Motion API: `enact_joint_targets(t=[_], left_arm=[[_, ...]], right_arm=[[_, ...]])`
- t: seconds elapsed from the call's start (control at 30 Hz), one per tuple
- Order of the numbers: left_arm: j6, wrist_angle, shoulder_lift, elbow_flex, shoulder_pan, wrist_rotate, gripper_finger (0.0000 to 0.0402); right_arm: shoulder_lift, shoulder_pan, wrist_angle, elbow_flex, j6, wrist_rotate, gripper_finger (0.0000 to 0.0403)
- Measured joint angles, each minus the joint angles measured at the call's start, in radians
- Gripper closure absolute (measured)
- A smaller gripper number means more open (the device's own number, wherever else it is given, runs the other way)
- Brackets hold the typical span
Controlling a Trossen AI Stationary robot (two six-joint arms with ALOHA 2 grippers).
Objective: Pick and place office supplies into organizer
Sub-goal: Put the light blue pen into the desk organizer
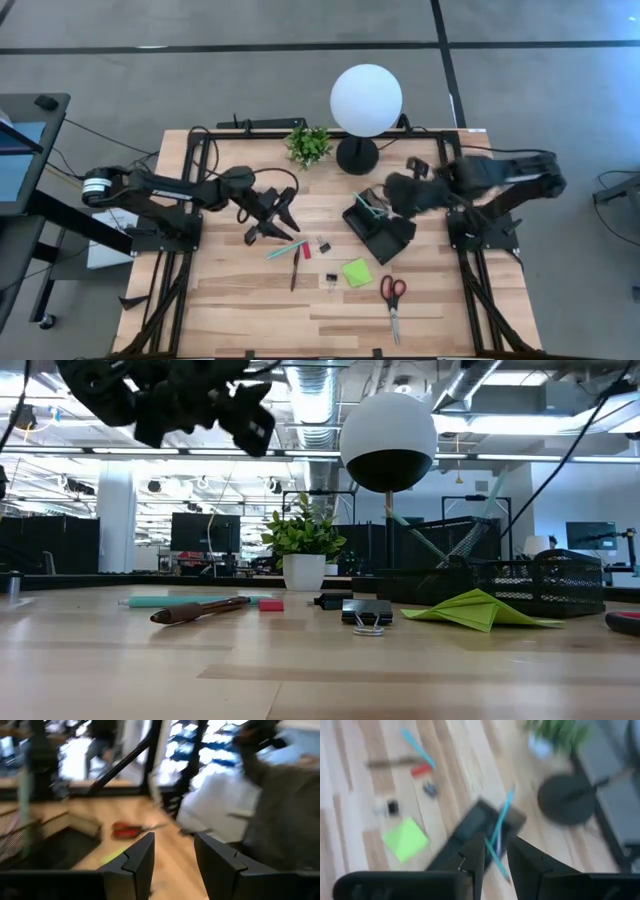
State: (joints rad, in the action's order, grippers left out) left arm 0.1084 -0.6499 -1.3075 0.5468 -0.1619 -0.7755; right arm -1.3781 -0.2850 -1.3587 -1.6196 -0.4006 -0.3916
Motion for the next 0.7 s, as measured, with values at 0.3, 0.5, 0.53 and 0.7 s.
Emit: enact_joint_targets(t=[0.3, 0.5, 0.53, 0.7], left_arm=[[-0.065, 0.276, 0.236, -0.044, 0.103, 0.449, 0.0267], [-0.036, 0.649, 0.531, -0.044, 0.225, 0.825, 0.0267], [-0.016, 0.705, 0.565, -0.044, 0.256, 0.904, 0.0267], [0.090, 0.784, 0.659, -0.094, 0.428, 1.170, 0.0267]], right_arm=[[0.068, -0.375, 0.087, 0.229, -0.413, -0.612, 0.0328], [-0.005, -0.527, 0.170, 0.397, -0.680, -0.805, 0.0328], [-0.025, -0.545, 0.186, 0.418, -0.704, -0.845, 0.0328], [-0.124, -0.596, 0.238, 0.479, -0.825, -0.990, 0.0328]])
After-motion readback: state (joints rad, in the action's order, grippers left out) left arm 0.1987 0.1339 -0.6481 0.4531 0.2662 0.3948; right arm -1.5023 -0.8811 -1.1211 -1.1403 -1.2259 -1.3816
